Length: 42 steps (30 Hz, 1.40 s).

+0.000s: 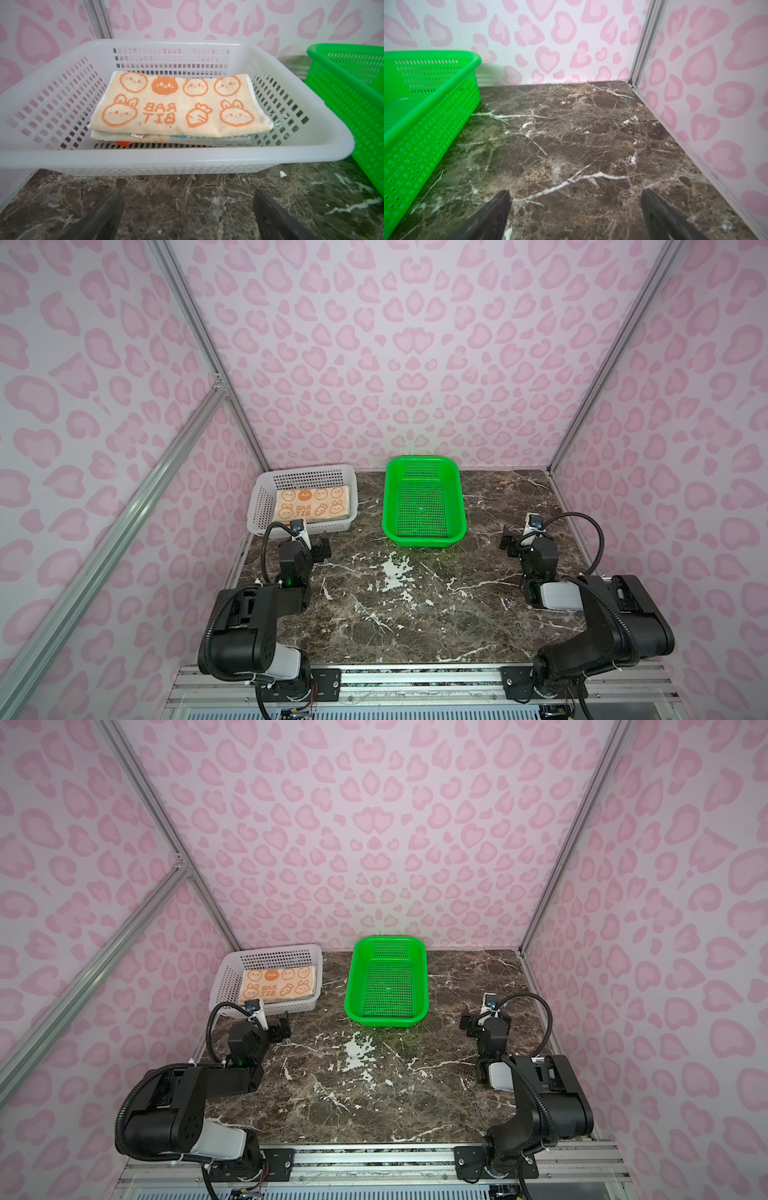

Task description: Fold and stack the towels

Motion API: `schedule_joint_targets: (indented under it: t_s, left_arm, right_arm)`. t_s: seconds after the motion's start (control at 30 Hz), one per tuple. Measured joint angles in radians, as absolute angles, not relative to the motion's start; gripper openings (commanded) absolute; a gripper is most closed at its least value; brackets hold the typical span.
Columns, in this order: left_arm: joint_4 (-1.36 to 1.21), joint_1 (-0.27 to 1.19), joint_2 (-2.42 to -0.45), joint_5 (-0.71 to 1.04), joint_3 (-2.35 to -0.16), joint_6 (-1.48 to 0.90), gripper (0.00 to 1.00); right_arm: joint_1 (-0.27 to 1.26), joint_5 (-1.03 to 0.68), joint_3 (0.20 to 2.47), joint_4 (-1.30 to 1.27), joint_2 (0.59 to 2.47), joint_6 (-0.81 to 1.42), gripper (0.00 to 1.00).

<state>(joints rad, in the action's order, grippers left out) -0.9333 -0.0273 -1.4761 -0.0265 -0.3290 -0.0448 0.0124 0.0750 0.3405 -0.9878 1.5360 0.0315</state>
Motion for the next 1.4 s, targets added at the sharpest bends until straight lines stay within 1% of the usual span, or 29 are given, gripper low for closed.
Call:
schedule_joint_targets:
  t_s: [0.3,0.8,1.0,1.1,1.23,1.4]
  left_arm:
    - [-0.941,-0.019,-1.476,-0.034,-0.329,-0.045,0.98]
    - [-0.942,-0.014,-1.476,-0.042,-0.329,-0.045,0.98]
    - [-0.943,-0.015,-1.476,-0.042,-0.329,-0.045,0.98]
    - [-0.943,-0.015,-1.476,-0.042,-0.329,-0.045,0.98]
    - [-0.943,-0.016,-1.476,-0.042,-0.329,-0.045,0.98]
    - [-0.943,-0.016,-1.476,-0.042,-0.329,-0.045,0.98]
  right_arm:
    - [0.013,0.100,0.350,-0.938,1.536,0.023,0.99]
    - [0.017,0.104,0.349,-0.937,1.534,0.023,0.99]
    - [0.023,0.099,0.327,-0.937,1.456,0.010,0.99]
    - [0.023,0.099,0.325,-0.938,1.475,0.007,0.99]
    - [0.023,0.096,0.325,-0.966,1.548,0.007,0.99]
    - [0.023,0.096,0.339,-0.968,1.540,0.007,0.99]
